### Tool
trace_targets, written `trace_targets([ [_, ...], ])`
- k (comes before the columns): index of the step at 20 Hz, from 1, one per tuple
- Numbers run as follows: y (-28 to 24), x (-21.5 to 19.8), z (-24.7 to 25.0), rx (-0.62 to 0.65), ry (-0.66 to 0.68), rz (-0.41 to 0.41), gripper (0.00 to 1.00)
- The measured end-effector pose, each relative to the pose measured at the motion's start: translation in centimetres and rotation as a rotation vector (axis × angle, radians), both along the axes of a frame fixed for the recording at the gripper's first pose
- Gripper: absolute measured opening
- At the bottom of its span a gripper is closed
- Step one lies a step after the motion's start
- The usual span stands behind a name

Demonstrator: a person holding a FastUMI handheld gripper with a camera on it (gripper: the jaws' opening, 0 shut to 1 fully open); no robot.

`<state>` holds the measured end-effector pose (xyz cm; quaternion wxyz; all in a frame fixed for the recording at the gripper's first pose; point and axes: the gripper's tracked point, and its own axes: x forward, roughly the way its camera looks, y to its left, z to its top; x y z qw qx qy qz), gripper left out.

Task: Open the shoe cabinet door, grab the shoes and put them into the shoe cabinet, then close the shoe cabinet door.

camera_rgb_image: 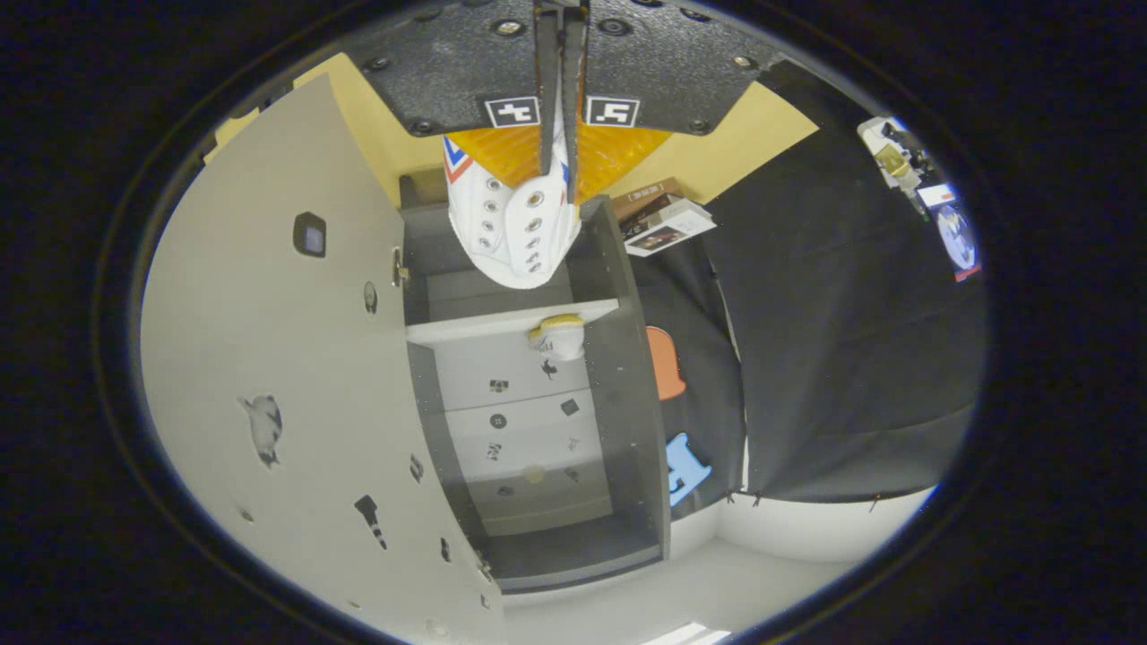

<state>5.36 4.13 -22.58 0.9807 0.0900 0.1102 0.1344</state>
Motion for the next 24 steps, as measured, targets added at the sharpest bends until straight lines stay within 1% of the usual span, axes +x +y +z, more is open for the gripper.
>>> trace_targets([
  [3,-0.4,0.6,3.3,-0.001,-0.027,-0.001,0.06],
  [7,-1.2,2.3,8.0,-0.014,-0.055,-0.025,0.06],
  [10,-2.1,4.8,11.6,-0.038,-0.084,-0.057,0.05],
  [11,-2.6,5.8,12.8,-0.042,-0.096,-0.087,0.06],
  [13,-3.3,8.8,14.4,-0.103,-0.121,-0.146,0.05],
  [15,-3.0,12.1,15.8,-0.145,-0.137,-0.189,0.06],
  [17,-1.8,15.4,15.9,-0.157,-0.119,-0.199,0.06],
  [20,-0.4,20.3,15.4,-0.171,-0.076,-0.188,0.06],
  [24,0.4,27.3,13.8,-0.146,-0.029,-0.195,0.06],
])
